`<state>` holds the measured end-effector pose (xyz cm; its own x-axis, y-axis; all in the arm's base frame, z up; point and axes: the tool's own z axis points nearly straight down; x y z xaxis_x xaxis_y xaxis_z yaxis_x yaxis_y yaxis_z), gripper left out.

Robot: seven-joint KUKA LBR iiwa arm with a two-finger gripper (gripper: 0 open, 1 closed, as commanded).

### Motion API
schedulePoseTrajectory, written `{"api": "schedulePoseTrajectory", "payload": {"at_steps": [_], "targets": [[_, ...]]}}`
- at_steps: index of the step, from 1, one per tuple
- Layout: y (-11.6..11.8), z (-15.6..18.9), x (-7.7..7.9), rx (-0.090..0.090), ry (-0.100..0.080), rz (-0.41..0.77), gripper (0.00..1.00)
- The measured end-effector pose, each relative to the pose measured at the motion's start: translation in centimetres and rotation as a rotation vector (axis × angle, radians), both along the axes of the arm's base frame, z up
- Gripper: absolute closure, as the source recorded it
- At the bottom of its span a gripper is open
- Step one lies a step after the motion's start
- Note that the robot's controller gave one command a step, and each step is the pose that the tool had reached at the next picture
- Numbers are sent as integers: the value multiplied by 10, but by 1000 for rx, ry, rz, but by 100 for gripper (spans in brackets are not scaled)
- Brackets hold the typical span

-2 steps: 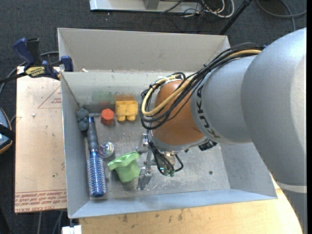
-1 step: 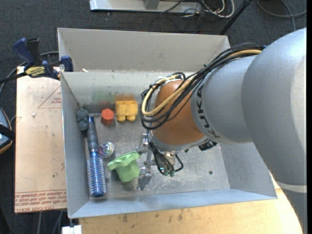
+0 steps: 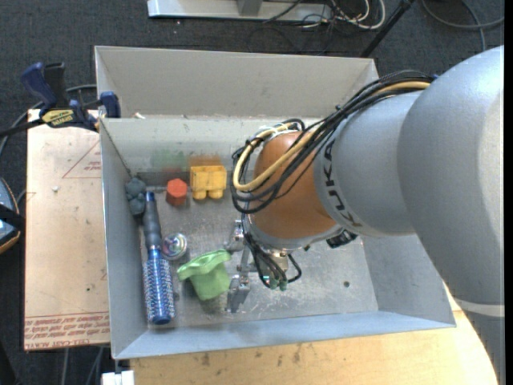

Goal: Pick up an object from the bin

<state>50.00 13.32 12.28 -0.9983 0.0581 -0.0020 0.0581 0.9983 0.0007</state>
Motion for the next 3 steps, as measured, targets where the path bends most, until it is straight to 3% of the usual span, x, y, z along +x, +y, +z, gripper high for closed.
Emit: {"api": "schedulePoseTrajectory", "payload": {"at_steps": [2,3], "targets": [[0,0,0,0,0,0,0],[34,-51,28,1,-4,-51,0]]}}
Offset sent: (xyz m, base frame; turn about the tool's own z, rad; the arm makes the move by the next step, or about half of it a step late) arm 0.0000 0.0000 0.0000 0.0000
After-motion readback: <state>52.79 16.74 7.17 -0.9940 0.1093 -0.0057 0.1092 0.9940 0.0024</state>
